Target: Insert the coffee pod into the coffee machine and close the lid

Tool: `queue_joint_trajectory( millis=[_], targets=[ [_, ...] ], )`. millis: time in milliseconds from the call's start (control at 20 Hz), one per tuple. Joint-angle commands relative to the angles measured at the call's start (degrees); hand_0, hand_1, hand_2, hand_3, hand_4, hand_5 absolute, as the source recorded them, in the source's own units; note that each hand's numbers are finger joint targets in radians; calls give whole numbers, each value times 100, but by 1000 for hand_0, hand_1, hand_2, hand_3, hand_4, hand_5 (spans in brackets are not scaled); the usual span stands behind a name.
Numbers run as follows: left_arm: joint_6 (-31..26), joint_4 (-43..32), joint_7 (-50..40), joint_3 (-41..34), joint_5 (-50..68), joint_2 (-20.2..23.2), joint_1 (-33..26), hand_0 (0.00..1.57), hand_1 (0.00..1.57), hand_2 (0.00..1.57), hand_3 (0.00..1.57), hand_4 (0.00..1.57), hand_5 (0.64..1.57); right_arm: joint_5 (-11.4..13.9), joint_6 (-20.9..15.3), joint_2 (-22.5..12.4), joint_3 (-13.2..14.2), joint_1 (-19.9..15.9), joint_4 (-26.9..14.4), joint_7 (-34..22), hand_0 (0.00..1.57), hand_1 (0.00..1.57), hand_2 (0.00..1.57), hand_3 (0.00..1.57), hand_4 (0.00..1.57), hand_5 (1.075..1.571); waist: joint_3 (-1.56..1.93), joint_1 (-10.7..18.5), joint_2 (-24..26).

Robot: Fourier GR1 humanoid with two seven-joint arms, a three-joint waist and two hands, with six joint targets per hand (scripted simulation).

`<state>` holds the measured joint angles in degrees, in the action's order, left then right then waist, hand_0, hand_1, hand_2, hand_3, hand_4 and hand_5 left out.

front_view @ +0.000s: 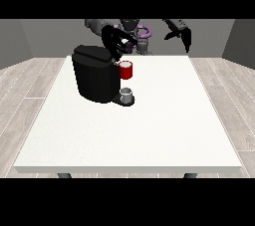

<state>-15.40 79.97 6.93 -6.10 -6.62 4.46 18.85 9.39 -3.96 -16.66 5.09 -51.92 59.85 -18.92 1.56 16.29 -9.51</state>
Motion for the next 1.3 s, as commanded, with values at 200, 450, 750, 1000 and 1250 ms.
queue_joint_trajectory(
  millis=[200, 450, 750, 1000, 1250],
  targets=[
    [-136, -43, 39, 176, -9, -46, 282, 0, 0, 0, 0, 368, 1571, 100, 73, 243, -300, -719, 578, 115, 0, 0, 0, 0, 0, 1571, -155, 897, -294],
    [-238, -40, -5, 248, 41, -67, 573, 0, 0, 0, 0, 377, 1571, 192, 140, -34, -213, -807, 952, -210, 0, 0, 0, 0, 0, 1571, -150, 1179, -480],
    [-419, -84, 112, 368, 64, -64, 804, 0, 0, 0, 0, 203, 1571, 182, 173, -227, 63, -1053, 995, -331, 0, 0, 0, 0, 0, 1571, -151, 1677, -864],
    [-454, 144, -198, 317, 152, 17, 1149, 0, 0, 0, 0, 272, 1571, 57, 218, -194, 205, -1448, 522, 216, 0, 0, 0, 0, 0, 1571, -155, 1660, -1145],
    [-373, 288, -10, 459, 39, -71, 1037, 0, 0, 0, 0, 341, 1571, 119, 58, -4, 218, -1706, 69, 571, 0, 0, 0, 0, 98, 1571, -157, 1541, -1199]
  ],
)
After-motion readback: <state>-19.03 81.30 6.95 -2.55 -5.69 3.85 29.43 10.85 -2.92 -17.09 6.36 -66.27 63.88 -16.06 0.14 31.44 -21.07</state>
